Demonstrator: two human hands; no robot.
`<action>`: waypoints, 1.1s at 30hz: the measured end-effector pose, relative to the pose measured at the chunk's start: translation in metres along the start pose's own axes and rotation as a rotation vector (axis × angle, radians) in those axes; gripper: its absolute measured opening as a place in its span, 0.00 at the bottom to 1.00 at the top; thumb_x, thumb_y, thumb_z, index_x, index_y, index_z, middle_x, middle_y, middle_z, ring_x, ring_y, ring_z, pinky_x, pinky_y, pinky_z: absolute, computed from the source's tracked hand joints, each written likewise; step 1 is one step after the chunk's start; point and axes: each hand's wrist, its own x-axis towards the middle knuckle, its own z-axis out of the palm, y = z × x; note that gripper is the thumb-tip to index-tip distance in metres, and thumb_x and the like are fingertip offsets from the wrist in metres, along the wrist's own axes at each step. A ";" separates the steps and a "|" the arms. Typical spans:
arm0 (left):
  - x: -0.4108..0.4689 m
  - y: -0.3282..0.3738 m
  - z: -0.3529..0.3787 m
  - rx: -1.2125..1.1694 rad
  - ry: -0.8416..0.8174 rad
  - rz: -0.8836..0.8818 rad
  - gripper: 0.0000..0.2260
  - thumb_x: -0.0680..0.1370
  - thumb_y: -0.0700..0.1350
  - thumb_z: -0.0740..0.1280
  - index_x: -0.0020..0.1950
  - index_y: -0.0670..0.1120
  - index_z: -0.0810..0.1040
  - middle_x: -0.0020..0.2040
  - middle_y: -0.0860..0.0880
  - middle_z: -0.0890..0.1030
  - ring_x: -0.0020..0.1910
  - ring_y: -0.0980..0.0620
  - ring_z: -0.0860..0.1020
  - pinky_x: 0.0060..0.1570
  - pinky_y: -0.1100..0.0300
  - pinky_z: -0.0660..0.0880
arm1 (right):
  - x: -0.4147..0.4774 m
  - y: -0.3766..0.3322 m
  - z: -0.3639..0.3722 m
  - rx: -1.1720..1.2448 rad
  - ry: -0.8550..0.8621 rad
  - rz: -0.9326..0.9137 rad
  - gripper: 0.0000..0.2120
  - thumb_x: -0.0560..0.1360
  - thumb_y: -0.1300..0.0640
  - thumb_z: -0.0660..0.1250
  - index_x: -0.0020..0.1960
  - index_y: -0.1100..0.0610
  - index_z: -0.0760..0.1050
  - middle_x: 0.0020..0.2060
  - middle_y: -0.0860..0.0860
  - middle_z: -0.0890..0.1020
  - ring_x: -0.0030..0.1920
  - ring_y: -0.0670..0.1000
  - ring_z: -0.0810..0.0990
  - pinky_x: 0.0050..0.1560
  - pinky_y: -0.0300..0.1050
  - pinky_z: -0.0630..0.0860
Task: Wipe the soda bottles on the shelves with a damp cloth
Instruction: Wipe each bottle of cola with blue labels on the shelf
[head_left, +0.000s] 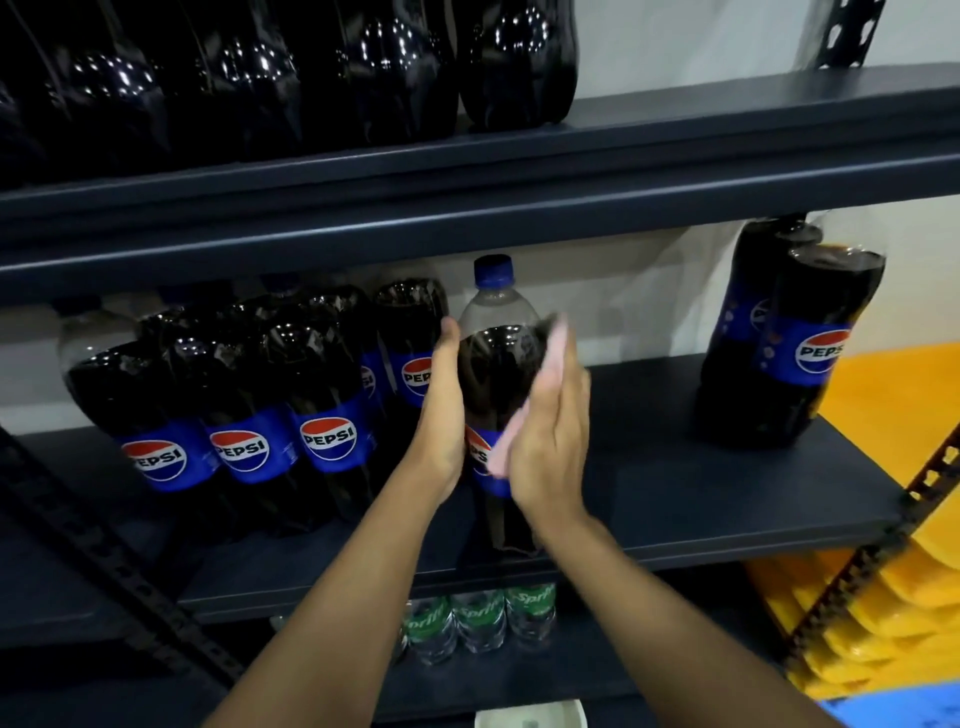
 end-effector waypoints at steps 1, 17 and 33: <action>0.002 0.002 -0.001 0.018 -0.011 0.001 0.29 0.86 0.66 0.49 0.65 0.53 0.85 0.65 0.50 0.85 0.68 0.53 0.81 0.73 0.49 0.71 | 0.017 -0.014 0.000 -0.017 -0.024 -0.035 0.17 0.87 0.43 0.47 0.72 0.27 0.59 0.63 0.50 0.75 0.61 0.43 0.75 0.60 0.35 0.71; -0.010 0.002 -0.002 0.073 0.017 -0.021 0.34 0.71 0.76 0.68 0.64 0.52 0.84 0.60 0.52 0.87 0.63 0.55 0.83 0.72 0.48 0.73 | -0.032 0.054 0.015 -0.332 0.052 -0.229 0.28 0.86 0.42 0.44 0.83 0.45 0.41 0.83 0.49 0.50 0.82 0.51 0.54 0.79 0.53 0.55; -0.001 0.012 0.001 0.092 -0.029 -0.036 0.29 0.85 0.66 0.51 0.69 0.51 0.82 0.63 0.49 0.86 0.65 0.52 0.83 0.73 0.48 0.72 | 0.028 -0.014 -0.001 -0.058 -0.055 -0.137 0.18 0.86 0.47 0.50 0.75 0.39 0.63 0.64 0.40 0.75 0.66 0.37 0.71 0.68 0.40 0.69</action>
